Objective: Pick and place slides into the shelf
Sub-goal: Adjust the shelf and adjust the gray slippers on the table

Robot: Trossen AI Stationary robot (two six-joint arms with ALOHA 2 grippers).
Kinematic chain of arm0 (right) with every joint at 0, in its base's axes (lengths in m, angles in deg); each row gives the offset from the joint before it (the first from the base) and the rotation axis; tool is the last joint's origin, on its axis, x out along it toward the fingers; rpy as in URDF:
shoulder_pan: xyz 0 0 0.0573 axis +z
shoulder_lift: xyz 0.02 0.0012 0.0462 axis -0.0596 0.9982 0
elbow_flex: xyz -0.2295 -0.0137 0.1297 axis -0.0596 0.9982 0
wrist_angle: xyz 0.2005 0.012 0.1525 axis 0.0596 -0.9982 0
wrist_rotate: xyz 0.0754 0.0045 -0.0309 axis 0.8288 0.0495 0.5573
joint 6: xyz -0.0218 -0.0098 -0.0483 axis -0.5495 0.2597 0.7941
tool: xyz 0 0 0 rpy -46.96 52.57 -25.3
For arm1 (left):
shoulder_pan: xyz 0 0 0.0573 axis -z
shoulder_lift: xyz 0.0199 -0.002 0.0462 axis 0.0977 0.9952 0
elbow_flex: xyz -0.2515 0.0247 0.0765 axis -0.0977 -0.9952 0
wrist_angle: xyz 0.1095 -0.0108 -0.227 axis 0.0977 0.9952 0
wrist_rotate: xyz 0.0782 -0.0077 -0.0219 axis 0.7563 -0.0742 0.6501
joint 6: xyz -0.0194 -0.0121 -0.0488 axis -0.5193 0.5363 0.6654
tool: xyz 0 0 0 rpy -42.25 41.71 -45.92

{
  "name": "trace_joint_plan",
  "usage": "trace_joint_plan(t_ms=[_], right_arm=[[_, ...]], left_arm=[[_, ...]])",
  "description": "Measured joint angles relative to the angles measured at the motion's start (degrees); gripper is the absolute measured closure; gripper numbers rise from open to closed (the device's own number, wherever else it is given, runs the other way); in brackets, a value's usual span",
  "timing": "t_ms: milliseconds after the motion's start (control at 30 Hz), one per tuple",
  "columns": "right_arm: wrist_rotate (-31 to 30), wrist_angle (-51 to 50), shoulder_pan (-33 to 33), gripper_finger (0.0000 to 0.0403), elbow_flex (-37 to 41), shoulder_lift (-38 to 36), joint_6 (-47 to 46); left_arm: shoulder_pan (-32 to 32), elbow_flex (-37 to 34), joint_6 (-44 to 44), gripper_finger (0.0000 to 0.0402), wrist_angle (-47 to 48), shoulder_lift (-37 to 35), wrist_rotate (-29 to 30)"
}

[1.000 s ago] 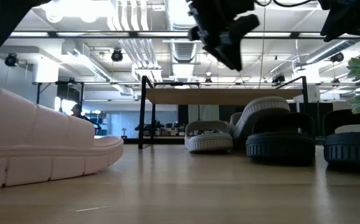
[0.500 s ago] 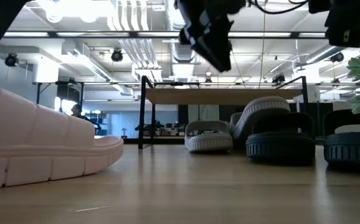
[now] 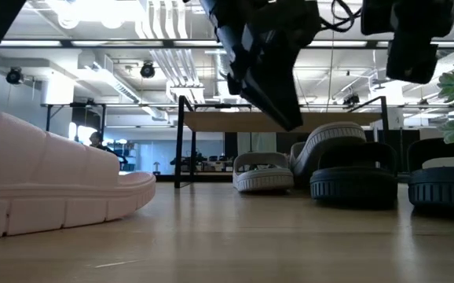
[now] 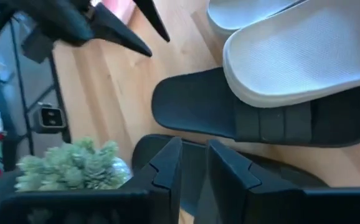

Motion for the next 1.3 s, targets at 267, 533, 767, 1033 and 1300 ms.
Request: trace_joint_plan(t_ms=[267, 533, 767, 1033, 1300], right_arm=[[0.0, 0.8, 0.0, 0.0392, 0.0, 4.4, 1.5], [-2.2, 1.3, 0.0, 0.0394, 0.0, 3.2, -0.1], [-3.1, 3.6, 0.0, 0.0394, 0.0, 2.5, -0.7], [-4.7, 3.6, 0.0, 0.0394, 0.0, 2.5, -0.7], [-4.7, 3.6, 0.0, 0.0394, 0.0, 2.5, -0.7]], left_arm=[[0.5, -8.3, 1.9, 0.0311, -5.2, 0.0, 6.4], [0.0, -14.0, -1.6, 0.0396, -13.3, 0.0, 5.4], [-3.4, -17.3, -1.2, 0.0392, -16.6, 0.0, 14.6], [-9.6, -18.4, -4.8, 0.0392, -20.9, 0.0, 14.2], [-14.9, -19.1, -9.1, 0.0392, -25.8, 0.0, 13.7]])
